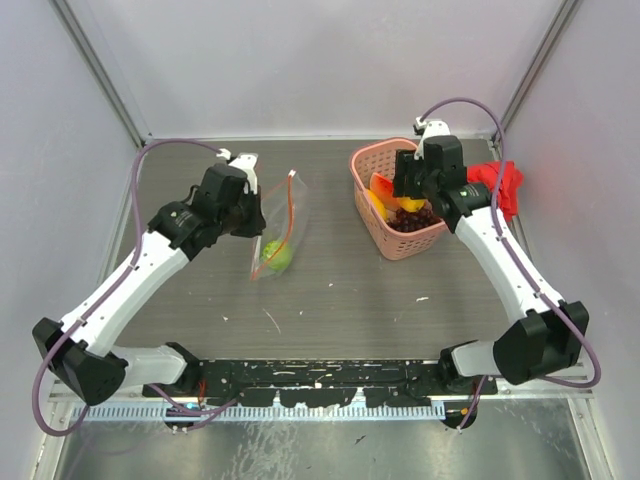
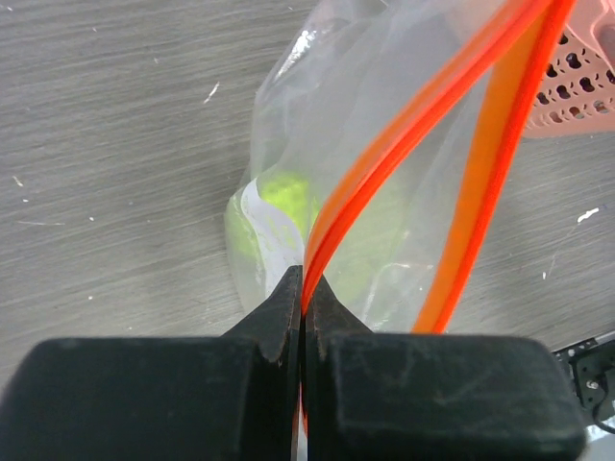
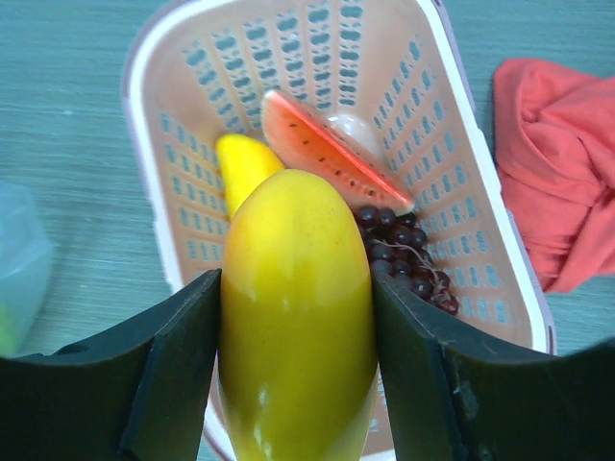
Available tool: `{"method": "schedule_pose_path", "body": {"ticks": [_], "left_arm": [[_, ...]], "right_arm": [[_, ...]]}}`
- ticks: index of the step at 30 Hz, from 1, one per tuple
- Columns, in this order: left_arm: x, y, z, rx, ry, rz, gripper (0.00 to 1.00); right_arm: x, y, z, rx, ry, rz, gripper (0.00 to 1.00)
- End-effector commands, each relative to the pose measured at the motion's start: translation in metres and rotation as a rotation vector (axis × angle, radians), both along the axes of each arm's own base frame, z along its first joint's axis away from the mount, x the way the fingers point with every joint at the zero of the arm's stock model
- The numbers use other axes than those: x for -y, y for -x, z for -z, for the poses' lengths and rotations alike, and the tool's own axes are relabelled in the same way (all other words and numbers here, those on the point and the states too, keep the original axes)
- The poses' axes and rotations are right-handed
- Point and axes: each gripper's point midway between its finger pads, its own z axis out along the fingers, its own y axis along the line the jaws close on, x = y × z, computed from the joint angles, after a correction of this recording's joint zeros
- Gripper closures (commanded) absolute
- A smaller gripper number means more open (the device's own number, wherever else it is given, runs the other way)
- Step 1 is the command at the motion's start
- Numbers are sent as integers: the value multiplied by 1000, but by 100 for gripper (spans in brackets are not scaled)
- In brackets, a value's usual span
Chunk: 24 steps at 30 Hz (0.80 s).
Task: Place the food in the zip-top bag and seal the zipper
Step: Pick up the fake fruit from the bin, then place the fake fruit in the zipper food storage bag.
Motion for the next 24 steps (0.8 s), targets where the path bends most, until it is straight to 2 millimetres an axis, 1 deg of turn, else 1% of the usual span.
{"method": "schedule_pose_path", "body": {"ticks": [1,2,4,6,11,16,19,24], "left_arm": [[13,-4,-17,-13,96,-27,100],[15,-4,-20,-12,110,-30,100],[24,-9,-11,-41,113,-35,100],[30,-11,-10,-50,128,-39,100],[48,-17,-7,-66,147,-41,100],[61,-19,-13,-47,164,-39,100],[65,-21,-17,-35,170,-42,100],[71,-21,-25,-25,173,-33,100]], "right_arm": [[-29,7,-49,123,-159,-72,73],[-37,11,-54,128,-187,-92,73],[-52,19,-63,139,-222,-129,73],[-71,30,-72,148,-253,-173,73],[-105,52,-94,173,-340,-249,73],[-136,70,-121,209,-483,-334,73],[-154,81,-132,228,-568,-376,74],[-177,92,-147,282,-712,-407,73]]}}
